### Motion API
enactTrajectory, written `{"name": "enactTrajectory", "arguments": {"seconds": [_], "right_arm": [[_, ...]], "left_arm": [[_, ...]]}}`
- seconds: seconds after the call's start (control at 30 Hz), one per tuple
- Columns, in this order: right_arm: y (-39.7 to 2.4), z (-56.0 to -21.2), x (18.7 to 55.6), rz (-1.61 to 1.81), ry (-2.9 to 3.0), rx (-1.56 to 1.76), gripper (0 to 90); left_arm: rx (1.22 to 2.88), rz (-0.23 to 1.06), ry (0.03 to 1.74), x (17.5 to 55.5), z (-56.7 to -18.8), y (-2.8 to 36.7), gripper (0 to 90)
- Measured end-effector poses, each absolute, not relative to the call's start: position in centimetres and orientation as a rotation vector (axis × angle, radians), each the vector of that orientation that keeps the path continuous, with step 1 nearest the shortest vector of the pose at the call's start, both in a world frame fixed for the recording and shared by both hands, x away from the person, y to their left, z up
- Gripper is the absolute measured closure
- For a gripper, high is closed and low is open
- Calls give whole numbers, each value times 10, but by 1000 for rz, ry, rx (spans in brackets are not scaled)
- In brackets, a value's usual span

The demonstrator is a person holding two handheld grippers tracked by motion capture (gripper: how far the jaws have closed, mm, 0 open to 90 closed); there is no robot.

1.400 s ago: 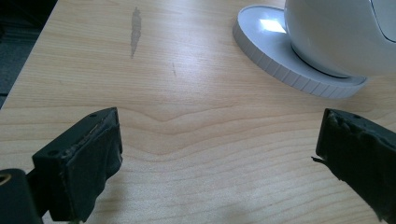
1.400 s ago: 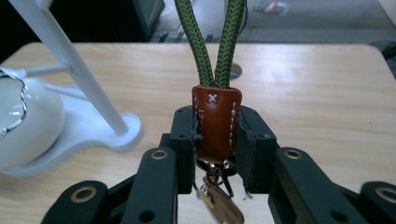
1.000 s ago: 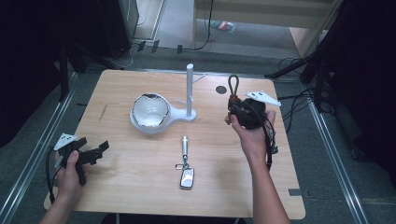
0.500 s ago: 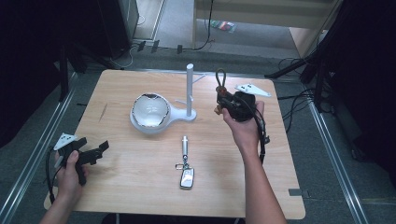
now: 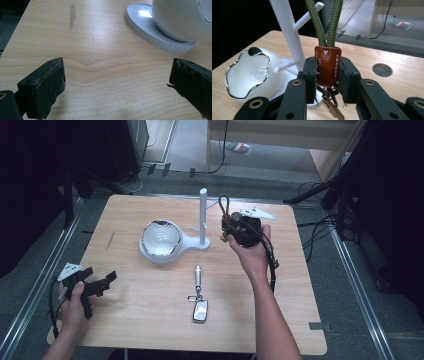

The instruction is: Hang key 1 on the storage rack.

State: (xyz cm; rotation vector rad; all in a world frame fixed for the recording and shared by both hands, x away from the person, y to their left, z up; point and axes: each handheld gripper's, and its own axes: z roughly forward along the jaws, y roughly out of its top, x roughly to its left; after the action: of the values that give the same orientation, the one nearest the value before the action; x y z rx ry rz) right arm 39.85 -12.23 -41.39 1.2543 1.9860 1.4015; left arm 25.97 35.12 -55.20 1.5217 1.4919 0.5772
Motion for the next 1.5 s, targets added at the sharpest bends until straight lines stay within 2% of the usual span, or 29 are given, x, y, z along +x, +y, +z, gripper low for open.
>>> {"name": "enactTrajectory", "arguments": {"seconds": [0.4,1.03,1.17,1.23,1.5], "right_arm": [[-122,-414,419,1471,2097,1301,705],[-117,-427,427,1478,2243,1316,697],[-115,-427,425,1432,2248,1295,673],[-114,-426,423,1425,2238,1286,620],[-115,-419,408,1299,2184,1273,581]], "left_arm": [[1519,579,1492,260,-552,351,7],[1520,580,1492,260,-552,351,7],[1520,581,1494,260,-552,351,7],[1521,580,1493,260,-552,351,7],[1521,580,1493,260,-552,351,6]]}}
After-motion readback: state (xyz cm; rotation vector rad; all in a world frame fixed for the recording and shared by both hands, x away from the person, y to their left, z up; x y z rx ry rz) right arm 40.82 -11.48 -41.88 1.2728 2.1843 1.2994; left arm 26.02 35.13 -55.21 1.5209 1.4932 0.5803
